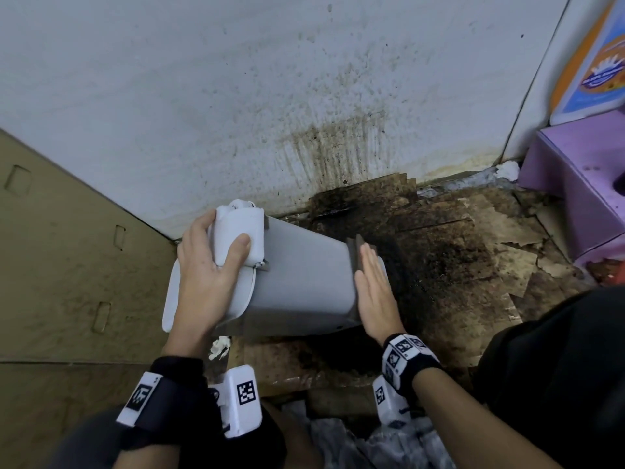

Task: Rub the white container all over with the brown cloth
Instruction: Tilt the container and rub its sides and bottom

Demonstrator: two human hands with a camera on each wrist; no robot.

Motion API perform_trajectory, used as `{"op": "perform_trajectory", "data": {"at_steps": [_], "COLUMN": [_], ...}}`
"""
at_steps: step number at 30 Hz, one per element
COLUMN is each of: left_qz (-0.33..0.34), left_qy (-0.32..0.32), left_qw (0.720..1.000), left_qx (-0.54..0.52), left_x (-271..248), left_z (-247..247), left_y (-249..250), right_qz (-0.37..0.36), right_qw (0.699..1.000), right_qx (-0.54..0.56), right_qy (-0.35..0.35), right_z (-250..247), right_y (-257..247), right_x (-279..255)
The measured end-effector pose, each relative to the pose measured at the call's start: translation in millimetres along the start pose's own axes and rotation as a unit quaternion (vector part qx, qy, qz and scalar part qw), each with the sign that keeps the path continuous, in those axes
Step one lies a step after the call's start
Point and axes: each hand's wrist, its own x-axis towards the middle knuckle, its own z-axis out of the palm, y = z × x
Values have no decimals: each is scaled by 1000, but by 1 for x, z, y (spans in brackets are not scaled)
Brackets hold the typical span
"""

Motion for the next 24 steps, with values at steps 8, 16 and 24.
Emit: {"op": "perform_trajectory", "data": {"at_steps": [8,16,24], "left_qz": [0,11,5], "left_qy": [2,3,1], "left_qw": [1000,1000,1000], "left_qx": [5,13,5], "left_x": [-1,-1,-3], "left_z": [2,3,0], "left_y": [-1,-3,-4], "right_qz": [126,-61,-150], "right_qw": [991,997,987], "right_qx": [31,31,34], "right_qy": [15,-40,-33], "right_z": [3,29,23], "right_y": [-5,-137,-117], "right_x": [6,-9,-11]}}
